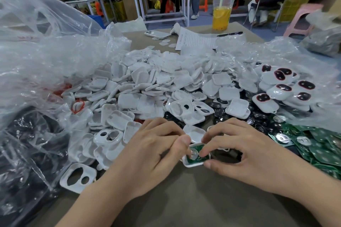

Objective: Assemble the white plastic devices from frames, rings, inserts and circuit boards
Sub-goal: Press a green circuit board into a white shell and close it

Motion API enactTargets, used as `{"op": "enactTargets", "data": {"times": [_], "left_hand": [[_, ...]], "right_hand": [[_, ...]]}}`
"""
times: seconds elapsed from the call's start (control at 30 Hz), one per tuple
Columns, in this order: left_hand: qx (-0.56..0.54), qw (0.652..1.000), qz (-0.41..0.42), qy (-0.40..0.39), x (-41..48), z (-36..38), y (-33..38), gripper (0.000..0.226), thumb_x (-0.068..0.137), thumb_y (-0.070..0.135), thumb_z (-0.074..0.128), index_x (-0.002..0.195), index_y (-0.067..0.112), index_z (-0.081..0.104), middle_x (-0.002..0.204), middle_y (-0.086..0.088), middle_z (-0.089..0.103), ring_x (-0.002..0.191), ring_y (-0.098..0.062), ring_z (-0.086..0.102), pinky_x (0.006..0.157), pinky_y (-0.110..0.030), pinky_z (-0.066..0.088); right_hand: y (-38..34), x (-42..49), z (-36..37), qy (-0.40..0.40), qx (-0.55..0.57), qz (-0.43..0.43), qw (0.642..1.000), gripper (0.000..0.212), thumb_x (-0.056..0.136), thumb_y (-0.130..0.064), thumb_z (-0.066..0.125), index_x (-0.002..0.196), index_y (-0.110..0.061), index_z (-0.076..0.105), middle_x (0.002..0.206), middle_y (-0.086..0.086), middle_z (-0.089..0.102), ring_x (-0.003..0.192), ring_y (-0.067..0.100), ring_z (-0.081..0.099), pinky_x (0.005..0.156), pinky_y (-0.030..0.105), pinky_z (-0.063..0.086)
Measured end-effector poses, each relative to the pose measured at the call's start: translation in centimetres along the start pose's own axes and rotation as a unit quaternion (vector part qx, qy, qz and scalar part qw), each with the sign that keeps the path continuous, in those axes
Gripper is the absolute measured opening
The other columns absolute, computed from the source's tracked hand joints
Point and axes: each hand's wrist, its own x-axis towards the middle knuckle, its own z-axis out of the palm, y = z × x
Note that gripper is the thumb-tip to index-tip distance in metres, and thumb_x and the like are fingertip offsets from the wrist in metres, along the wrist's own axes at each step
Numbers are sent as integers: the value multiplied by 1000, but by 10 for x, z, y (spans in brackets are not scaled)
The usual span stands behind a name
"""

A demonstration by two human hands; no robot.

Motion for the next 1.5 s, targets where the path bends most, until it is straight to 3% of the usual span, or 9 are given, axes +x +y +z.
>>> {"op": "enactTargets", "data": {"times": [0.1, 0.2, 0.3, 0.43, 0.57, 1.03, 1.23, 1.5], "left_hand": [[-45, 996, -24, 69, 1, -2, -5, 49, 106, 39, 35, 86, 28, 78, 95, 20, 66, 99, -11, 60, 87, -35, 45], [-53, 993, -35, 96, 2, -6, -8, 46, 106, 39, 37, 86, 28, 78, 95, 20, 67, 99, -11, 60, 89, -36, 44], [-5, 999, -16, 48, 1, -8, -4, 39, 103, 41, 44, 86, 27, 76, 97, 22, 65, 98, -8, 59, 91, -31, 41], [40, 998, -13, -37, 1, -9, 1, 28, 95, 58, 51, 96, 39, 73, 106, 26, 61, 107, 0, 52, 97, -20, 33], [38, 995, -2, -88, -1, -9, 1, 29, 87, 65, 60, 102, 42, 70, 111, 27, 59, 114, 3, 49, 103, -19, 29], [17, 997, -10, -81, -1, -8, 5, 26, 90, 62, 57, 103, 42, 70, 113, 27, 57, 119, 1, 47, 103, -18, 29], [-7, 996, 6, -91, -3, -6, 10, 30, 100, 50, 47, 102, 39, 75, 113, 24, 61, 116, -1, 50, 98, -29, 37], [11, 995, 30, -95, -3, -4, 9, 31, 103, 45, 44, 101, 36, 74, 115, 24, 62, 114, -4, 50, 96, -29, 38]], "right_hand": [[-1, 0, 0, 2, -1, 0, 1000, 26, 84, -68, 52, 101, -54, 66, 115, -36, 52, 122, -1, 45, 102, 14, 31], [-1, 0, 1, 7, -4, -1, 1000, 24, 84, -67, 53, 101, -54, 65, 115, -36, 53, 121, -1, 45, 101, 11, 29], [-1, -1, 1, 20, -4, -1, 1000, 20, 84, -64, 56, 99, -54, 65, 112, -35, 54, 118, 2, 49, 99, 14, 34], [-2, -2, 0, 31, -3, -2, 1000, 17, 84, -63, 58, 97, -54, 65, 109, -33, 55, 116, 2, 50, 96, 18, 38], [-2, -1, 0, 33, 0, 4, 999, 19, 82, -63, 59, 95, -52, 67, 107, -31, 57, 114, 2, 50, 97, 19, 37], [-3, -2, -1, 23, -2, 10, 1000, 22, 81, -66, 56, 96, -54, 66, 109, -32, 55, 116, 2, 48, 96, 20, 39], [-4, -1, -1, 23, 4, 17, 1000, 29, 80, -69, 56, 106, -57, 59, 113, -33, 55, 118, 2, 46, 96, 23, 41], [-6, -1, -3, 18, -1, 13, 1000, 36, 80, -65, 58, 114, -61, 47, 115, -40, 52, 118, -3, 43, 97, 9, 29]]}}
